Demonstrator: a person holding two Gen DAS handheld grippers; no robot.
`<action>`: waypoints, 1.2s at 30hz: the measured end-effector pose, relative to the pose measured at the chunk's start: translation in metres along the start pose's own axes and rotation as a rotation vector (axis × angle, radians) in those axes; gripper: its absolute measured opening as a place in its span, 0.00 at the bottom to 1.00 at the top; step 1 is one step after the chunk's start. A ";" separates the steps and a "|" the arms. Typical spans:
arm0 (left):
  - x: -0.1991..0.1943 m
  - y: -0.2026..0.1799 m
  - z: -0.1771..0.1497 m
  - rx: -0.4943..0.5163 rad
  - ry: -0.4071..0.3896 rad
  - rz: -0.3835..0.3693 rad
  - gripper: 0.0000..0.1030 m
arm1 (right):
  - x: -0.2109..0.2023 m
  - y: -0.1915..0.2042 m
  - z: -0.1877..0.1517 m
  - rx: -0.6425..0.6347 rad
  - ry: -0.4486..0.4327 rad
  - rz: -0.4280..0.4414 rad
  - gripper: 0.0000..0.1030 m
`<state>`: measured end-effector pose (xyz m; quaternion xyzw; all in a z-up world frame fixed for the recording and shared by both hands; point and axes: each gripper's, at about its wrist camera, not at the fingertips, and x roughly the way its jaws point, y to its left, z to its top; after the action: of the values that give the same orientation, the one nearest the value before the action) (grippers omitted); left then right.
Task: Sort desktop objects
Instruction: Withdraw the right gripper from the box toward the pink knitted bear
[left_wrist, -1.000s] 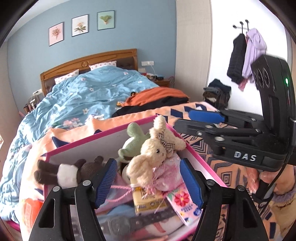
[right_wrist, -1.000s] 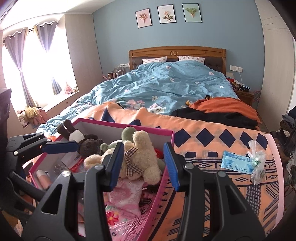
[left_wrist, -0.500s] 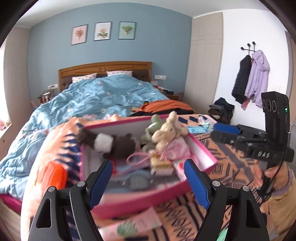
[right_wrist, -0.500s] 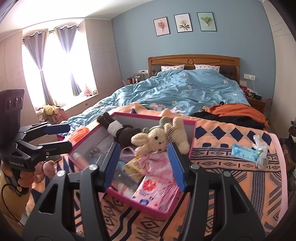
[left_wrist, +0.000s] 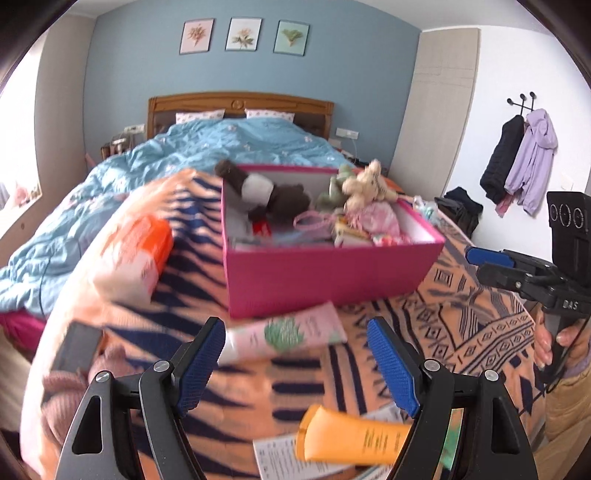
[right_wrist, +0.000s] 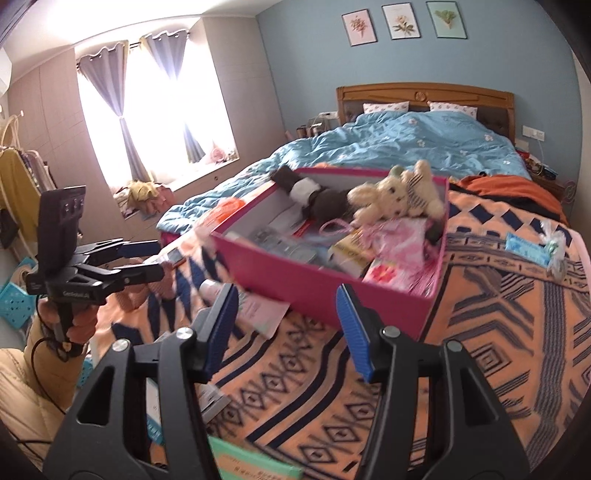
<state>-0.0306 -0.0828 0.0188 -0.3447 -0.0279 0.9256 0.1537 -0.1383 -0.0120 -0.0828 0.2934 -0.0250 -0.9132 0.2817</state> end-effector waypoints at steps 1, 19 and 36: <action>0.000 0.001 -0.003 -0.003 0.008 0.007 0.79 | 0.002 0.004 -0.006 0.003 0.013 0.014 0.56; 0.021 0.024 -0.038 -0.085 0.074 0.093 0.79 | 0.069 0.030 -0.050 0.093 0.215 0.096 0.56; -0.044 0.128 -0.070 -0.170 -0.011 0.493 0.80 | 0.110 0.101 -0.033 -0.050 0.281 0.210 0.56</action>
<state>0.0120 -0.2218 -0.0271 -0.3478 -0.0213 0.9313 -0.1064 -0.1435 -0.1512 -0.1464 0.4068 0.0066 -0.8292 0.3833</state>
